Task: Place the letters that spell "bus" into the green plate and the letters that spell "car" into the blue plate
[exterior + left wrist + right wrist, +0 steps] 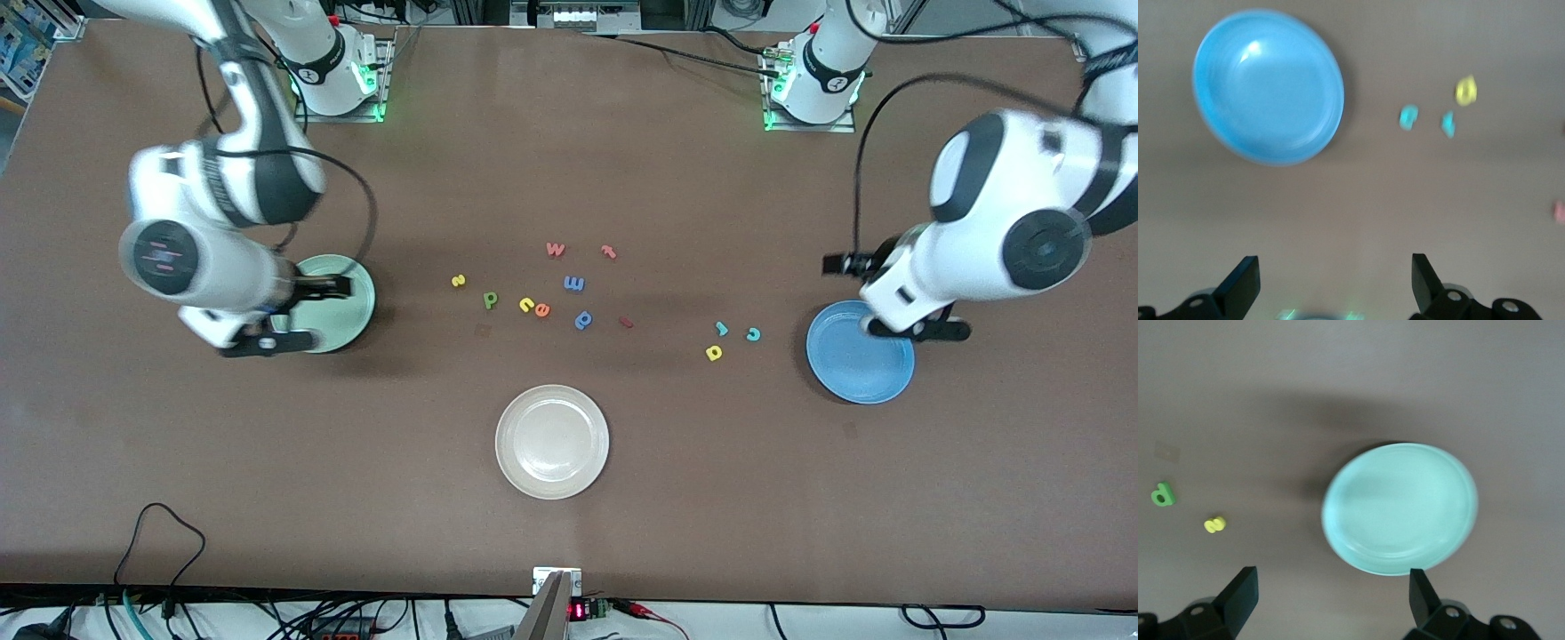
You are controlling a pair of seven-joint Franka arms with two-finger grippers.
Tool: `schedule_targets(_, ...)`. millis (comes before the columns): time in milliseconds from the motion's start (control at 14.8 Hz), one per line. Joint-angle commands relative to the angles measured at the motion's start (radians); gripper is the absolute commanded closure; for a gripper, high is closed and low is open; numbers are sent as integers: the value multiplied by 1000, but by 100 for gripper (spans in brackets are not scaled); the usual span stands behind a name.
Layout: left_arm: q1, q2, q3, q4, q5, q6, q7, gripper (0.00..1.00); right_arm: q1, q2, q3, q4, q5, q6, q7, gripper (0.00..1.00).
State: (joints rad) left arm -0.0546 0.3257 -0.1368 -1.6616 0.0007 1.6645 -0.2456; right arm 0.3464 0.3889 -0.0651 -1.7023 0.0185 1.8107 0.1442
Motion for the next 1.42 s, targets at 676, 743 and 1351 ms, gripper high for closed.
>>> schedule_targets(676,-201,355,-6,51,133,555,65,7,318,202,-10,15,144,205,21,28)
schedule_targets(743,-209,357,-6,39,133,555,72,10,328,215,-10,16,146,228,23,34)
schedule_targets(1351,-211,374,-24,-79,140,665,172,25,365,288,-10,32,238,407,21,53)
